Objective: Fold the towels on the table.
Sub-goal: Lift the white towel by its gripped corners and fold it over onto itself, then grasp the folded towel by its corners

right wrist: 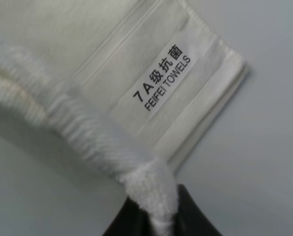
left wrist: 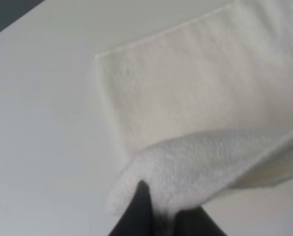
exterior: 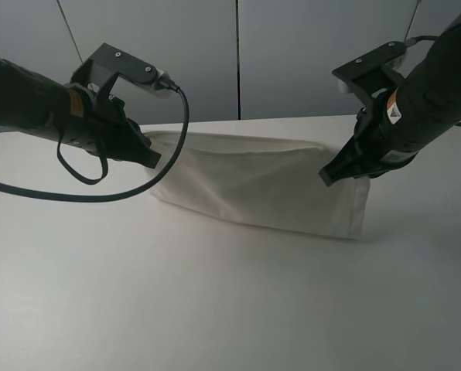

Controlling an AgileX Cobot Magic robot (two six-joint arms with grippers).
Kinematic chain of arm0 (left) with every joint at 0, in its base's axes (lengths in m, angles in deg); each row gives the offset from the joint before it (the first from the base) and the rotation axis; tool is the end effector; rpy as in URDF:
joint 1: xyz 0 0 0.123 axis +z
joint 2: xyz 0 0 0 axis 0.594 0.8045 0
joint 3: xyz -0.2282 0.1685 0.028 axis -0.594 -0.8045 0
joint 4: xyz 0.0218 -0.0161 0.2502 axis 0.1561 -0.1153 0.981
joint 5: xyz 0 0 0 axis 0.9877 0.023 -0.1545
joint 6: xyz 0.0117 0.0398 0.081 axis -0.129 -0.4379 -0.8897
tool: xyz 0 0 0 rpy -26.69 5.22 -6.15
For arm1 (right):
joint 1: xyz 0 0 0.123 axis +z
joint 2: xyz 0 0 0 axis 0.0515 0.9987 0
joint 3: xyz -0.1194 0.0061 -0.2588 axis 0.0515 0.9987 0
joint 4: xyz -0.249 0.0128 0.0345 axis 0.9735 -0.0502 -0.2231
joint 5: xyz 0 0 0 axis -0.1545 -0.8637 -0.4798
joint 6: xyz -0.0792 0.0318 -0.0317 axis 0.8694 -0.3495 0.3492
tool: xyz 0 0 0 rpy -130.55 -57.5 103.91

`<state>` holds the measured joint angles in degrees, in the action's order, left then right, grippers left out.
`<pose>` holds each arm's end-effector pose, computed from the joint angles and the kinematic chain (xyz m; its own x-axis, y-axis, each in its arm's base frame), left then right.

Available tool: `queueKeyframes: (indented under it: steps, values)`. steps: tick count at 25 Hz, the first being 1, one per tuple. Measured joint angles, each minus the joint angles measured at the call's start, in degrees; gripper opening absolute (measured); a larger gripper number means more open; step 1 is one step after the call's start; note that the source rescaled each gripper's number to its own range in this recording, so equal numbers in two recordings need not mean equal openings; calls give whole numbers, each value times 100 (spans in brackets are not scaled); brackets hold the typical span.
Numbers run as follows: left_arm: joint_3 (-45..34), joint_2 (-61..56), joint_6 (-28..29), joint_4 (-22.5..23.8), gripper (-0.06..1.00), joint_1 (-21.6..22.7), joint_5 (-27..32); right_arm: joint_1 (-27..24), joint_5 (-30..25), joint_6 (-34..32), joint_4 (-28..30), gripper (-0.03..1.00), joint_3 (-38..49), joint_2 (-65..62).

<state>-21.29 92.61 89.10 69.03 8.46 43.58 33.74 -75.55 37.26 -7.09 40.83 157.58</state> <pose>0.2868 -0.1469 0.2139 -0.5590 0.4662 -0.6856 0.5252 0.8390 0.1424 0.2451 0.1214 0.2151 -0.7968 -0.4503 -0.4029 -0.4018 0.8929 -0.2033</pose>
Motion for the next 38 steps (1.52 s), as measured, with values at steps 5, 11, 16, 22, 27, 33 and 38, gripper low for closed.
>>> queueKeyframes:
  steps: [5, 11, 16, 22, 27, 33, 38]
  values:
    - [0, 198, 0, 68, 0, 56, -308, 0, 102, -267, 332, 0, 0, 27]
    - [0, 478, 0, 81, 0, 56, -965, 0, 321, -1010, 923, 0, 0, 323]
    - [11, 812, 0, 91, 0, 120, -1389, 0, 535, -1632, 1354, 0, 0, 567]
    - [183, 1083, 0, 91, 0, 415, -1500, -51, 806, -2632, 2164, 0, 0, 964]
    - [229, 1194, -10, 115, 9, 585, -1821, -371, 1289, -3374, 2508, 1, 0, 1182]
    - [238, 1378, -20, 22, 94, 684, -2026, -560, 1342, -3746, 2663, 85, 0, 1211]
    - [292, 1420, -133, -54, 93, 684, -2047, -560, 1050, -4022, 2772, 100, 0, 1211]
